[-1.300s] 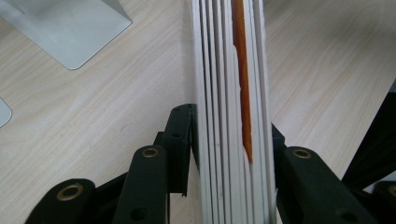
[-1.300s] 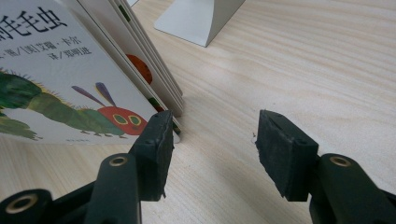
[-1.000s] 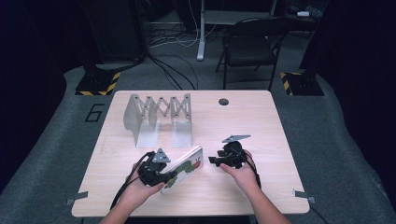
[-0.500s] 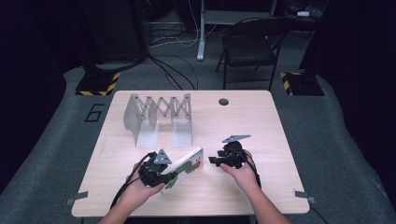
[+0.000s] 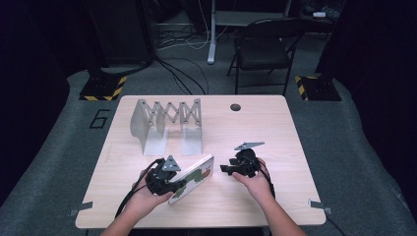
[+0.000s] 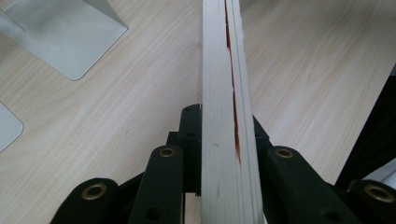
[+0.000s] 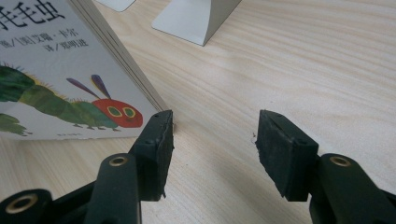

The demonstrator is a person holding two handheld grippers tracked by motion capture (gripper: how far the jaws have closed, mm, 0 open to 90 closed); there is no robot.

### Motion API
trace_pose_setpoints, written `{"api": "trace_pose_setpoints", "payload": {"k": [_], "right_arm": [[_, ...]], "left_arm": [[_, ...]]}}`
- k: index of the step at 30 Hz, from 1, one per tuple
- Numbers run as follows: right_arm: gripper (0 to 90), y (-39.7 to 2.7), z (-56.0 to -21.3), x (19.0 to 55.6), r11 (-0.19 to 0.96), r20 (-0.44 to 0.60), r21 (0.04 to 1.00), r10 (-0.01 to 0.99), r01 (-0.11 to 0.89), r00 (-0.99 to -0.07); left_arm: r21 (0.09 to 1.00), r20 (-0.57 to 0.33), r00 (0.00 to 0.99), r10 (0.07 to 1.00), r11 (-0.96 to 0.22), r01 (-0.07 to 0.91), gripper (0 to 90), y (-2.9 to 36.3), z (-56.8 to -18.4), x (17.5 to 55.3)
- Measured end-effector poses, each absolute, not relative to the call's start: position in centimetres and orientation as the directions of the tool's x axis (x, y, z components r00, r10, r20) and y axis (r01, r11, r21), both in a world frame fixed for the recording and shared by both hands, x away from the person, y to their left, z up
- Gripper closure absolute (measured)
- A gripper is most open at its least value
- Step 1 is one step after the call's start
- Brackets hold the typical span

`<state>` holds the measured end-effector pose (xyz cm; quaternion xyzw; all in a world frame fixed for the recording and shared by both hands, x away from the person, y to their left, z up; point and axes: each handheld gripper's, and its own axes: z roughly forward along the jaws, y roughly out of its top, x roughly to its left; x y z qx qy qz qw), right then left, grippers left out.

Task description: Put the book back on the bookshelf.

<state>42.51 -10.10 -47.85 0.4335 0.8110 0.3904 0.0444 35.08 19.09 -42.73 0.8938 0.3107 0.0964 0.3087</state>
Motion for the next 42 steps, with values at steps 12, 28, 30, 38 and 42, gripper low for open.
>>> {"api": "trace_pose_setpoints", "payload": {"k": [12, 28, 30, 38, 42], "right_arm": [[46.1, -10.1, -48.0, 42.6, 0.320, 0.264, 0.671, 0.739, 0.668, -0.620], [46.1, -10.2, -48.0, 42.6, 0.319, 0.261, 0.676, 0.739, 0.664, -0.621], [46.1, -10.2, -48.1, 42.6, 0.320, 0.260, 0.677, 0.739, 0.663, -0.622], [46.1, -10.3, -48.1, 42.6, 0.320, 0.261, 0.674, 0.740, 0.665, -0.620], [46.1, -10.3, -48.0, 42.6, 0.311, 0.270, 0.670, 0.744, 0.674, -0.612]], "left_arm": [[0.617, -0.005, 0.772, 0.636, -0.605, 0.503, 75.7, 20.0, -41.9, 35.4], [0.624, 0.012, 0.749, 0.663, -0.590, 0.512, 75.7, 21.5, -41.1, 35.9], [0.625, 0.015, 0.745, 0.667, -0.588, 0.514, 75.7, 21.5, -41.1, 35.9], [0.631, 0.014, 0.725, 0.688, -0.569, 0.528, 75.7, 22.6, -40.7, 36.2], [0.638, 0.026, 0.715, 0.699, -0.562, 0.526, 75.7, 23.2, -40.4, 36.2]]}}
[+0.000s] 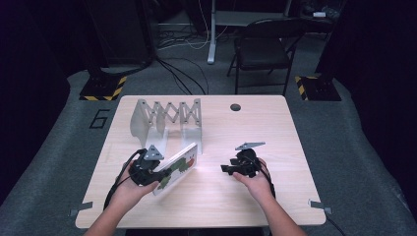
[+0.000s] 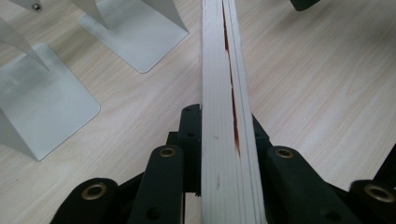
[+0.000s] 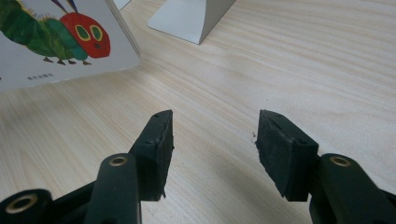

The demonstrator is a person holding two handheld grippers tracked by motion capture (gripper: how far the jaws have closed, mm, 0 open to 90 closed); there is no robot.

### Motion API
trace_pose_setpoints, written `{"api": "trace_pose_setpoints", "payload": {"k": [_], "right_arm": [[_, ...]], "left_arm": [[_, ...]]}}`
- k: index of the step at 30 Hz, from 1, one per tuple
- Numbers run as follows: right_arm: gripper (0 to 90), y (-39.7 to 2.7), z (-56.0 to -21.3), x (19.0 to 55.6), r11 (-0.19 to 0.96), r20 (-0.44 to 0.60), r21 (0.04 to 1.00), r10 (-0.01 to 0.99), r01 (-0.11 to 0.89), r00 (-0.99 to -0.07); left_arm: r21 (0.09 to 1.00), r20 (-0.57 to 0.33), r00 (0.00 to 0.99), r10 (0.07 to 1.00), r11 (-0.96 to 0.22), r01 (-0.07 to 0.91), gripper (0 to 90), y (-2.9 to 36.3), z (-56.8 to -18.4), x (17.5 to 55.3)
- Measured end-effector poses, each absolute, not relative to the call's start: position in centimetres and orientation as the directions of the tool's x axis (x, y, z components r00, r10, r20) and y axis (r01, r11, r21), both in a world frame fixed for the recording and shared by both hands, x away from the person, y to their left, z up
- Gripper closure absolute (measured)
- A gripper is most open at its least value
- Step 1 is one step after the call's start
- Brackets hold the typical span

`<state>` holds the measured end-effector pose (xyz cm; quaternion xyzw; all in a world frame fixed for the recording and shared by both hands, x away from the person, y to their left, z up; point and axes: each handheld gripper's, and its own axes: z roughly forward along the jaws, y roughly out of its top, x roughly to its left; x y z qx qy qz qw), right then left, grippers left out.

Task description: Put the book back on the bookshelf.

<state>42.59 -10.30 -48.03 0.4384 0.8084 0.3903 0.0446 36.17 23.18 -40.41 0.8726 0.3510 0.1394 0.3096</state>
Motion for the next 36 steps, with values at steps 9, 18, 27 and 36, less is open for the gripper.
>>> {"api": "trace_pose_setpoints", "payload": {"k": [9, 18, 27, 36], "right_arm": [[46.1, -10.4, -48.0, 42.6, 0.310, 0.266, 0.671, 0.747, 0.673, -0.610], [46.0, -10.4, -48.1, 42.7, 0.316, 0.254, 0.683, 0.743, 0.659, -0.620], [46.0, -10.5, -48.1, 42.7, 0.316, 0.253, 0.683, 0.743, 0.658, -0.620], [45.8, -10.5, -48.1, 42.7, 0.314, 0.259, 0.679, 0.744, 0.663, -0.616]], "left_arm": [[0.636, 0.030, 0.702, 0.712, -0.555, 0.536, 75.7, 24.2, -39.8, 36.0], [0.645, 0.037, 0.685, 0.727, -0.541, 0.540, 75.7, 25.3, -39.2, 35.9], [0.647, 0.035, 0.660, 0.751, -0.520, 0.558, 75.7, 26.9, -38.8, 35.9], [0.653, 0.032, 0.636, 0.771, -0.498, 0.571, 75.7, 28.0, -38.5, 36.0]]}}
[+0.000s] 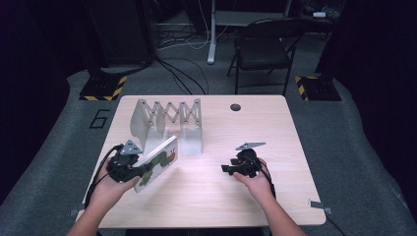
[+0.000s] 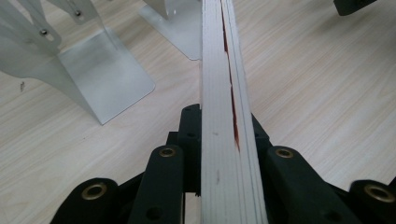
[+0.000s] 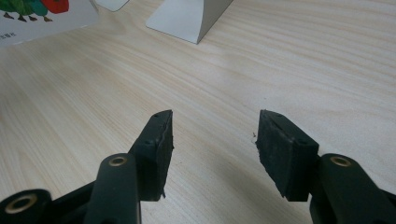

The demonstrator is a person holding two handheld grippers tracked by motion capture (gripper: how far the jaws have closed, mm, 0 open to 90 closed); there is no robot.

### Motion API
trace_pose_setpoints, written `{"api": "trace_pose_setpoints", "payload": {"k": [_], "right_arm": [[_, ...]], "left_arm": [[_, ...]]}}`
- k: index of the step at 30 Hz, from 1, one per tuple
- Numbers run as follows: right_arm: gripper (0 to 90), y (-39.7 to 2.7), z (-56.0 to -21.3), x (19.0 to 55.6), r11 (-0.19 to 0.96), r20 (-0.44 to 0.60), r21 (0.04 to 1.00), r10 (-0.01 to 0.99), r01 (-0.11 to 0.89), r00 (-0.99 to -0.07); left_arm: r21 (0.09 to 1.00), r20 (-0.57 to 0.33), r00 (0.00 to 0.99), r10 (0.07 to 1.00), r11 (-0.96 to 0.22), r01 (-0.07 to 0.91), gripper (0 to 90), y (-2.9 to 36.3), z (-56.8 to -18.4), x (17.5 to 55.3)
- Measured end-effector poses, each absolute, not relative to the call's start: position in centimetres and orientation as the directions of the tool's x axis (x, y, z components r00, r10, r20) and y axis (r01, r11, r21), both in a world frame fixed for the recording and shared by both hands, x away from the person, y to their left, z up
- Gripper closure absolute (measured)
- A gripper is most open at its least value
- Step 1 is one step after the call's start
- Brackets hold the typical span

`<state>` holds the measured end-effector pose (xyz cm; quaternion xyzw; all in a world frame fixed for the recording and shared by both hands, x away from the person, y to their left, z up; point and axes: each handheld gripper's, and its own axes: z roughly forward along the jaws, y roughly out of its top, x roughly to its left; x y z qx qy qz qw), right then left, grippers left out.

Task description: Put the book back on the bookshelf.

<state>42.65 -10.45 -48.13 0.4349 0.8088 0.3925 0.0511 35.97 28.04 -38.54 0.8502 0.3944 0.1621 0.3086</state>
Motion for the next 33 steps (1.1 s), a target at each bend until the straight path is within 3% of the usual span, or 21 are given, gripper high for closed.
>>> {"api": "trace_pose_setpoints", "payload": {"k": [33], "right_arm": [[45.8, -10.4, -48.2, 42.6, 0.308, 0.271, 0.667, 0.747, 0.678, -0.606]], "left_arm": [[0.680, 0.011, 0.473, 0.881, -0.353, 0.642, 75.7, 32.2, -36.7, 38.3]]}}
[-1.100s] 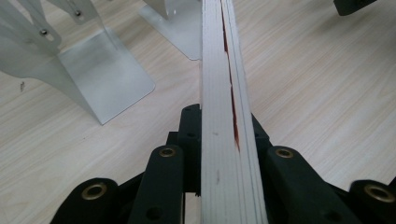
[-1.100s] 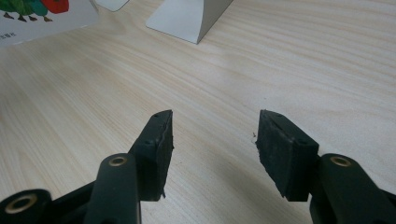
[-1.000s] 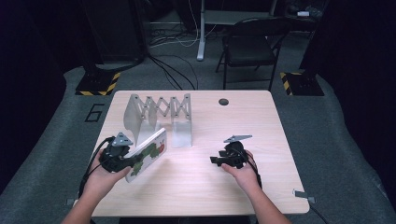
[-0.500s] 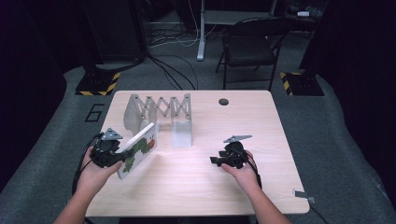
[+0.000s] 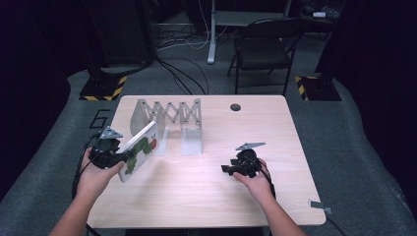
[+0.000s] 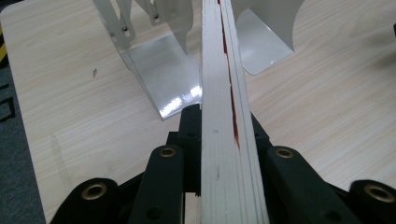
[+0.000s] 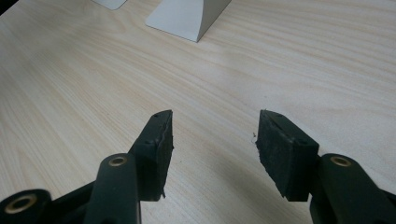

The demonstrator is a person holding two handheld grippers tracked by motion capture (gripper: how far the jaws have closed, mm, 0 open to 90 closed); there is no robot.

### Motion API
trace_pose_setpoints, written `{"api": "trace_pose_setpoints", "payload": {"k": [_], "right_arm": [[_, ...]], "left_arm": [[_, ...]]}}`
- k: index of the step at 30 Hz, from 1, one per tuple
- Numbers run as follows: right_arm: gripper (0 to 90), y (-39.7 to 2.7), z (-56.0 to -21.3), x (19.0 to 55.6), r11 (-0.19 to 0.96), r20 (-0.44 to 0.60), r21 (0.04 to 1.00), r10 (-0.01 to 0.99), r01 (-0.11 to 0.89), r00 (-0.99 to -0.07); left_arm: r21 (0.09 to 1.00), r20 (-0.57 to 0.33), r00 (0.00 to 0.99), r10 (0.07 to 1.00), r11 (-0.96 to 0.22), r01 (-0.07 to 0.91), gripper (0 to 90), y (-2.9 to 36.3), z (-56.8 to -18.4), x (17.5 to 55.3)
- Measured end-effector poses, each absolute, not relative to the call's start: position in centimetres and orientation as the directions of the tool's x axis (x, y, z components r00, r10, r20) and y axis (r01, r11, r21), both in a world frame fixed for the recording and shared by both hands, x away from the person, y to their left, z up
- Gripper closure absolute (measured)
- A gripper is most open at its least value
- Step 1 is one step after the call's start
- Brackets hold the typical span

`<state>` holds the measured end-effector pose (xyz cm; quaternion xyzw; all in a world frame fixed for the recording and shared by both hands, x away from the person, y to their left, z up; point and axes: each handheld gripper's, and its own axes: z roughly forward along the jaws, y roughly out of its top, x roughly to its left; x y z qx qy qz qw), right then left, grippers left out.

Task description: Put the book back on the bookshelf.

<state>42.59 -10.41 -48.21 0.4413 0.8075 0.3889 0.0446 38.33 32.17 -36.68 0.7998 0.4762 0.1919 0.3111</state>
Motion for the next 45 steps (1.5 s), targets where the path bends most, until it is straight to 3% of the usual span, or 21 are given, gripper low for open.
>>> {"api": "trace_pose_setpoints", "payload": {"k": [32, 45], "right_arm": [[45.8, -10.4, -48.3, 42.6, 0.316, 0.270, 0.665, 0.744, 0.677, -0.611], [45.8, -10.4, -48.4, 42.6, 0.317, 0.269, 0.664, 0.744, 0.677, -0.612]], "left_arm": [[0.700, 0.001, 0.321, 0.947, -0.230, 0.676, 75.7, 31.7, -37.0, 42.0], [0.690, 0.003, 0.305, 0.952, -0.223, 0.688, 75.7, 31.4, -37.6, 43.1]]}}
